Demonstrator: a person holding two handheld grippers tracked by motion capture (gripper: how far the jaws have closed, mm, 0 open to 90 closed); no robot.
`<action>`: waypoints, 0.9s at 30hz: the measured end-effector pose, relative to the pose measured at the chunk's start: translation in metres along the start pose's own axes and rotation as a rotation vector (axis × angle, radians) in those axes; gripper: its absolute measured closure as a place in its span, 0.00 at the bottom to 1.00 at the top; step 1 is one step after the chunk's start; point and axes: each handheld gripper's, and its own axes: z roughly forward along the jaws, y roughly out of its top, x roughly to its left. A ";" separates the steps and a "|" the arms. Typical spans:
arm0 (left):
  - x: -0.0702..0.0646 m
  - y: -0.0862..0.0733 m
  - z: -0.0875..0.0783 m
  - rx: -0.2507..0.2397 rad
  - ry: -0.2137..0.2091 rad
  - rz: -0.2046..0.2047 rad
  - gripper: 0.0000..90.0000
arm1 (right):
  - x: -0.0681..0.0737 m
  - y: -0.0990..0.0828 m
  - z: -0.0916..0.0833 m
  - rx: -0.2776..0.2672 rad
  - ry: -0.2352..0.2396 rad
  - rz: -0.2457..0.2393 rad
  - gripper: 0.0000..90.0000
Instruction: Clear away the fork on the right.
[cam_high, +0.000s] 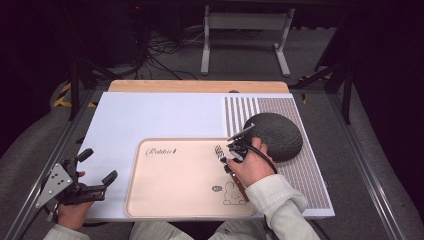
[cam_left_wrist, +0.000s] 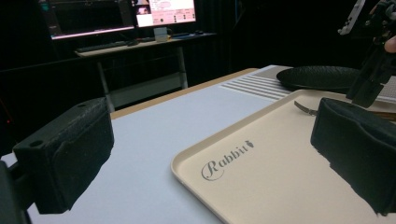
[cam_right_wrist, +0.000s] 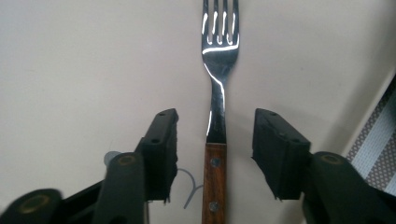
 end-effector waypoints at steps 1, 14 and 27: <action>0.000 0.000 0.000 0.000 0.000 -0.001 0.00 | 0.001 0.001 -0.001 -0.013 -0.004 -0.017 0.50; 0.000 0.000 0.000 -0.002 0.001 0.000 0.00 | 0.012 0.023 -0.011 -0.193 0.104 -0.467 0.15; 0.000 0.000 0.000 -0.002 0.003 0.003 0.00 | 0.021 0.037 -0.011 -0.275 0.171 -0.748 0.31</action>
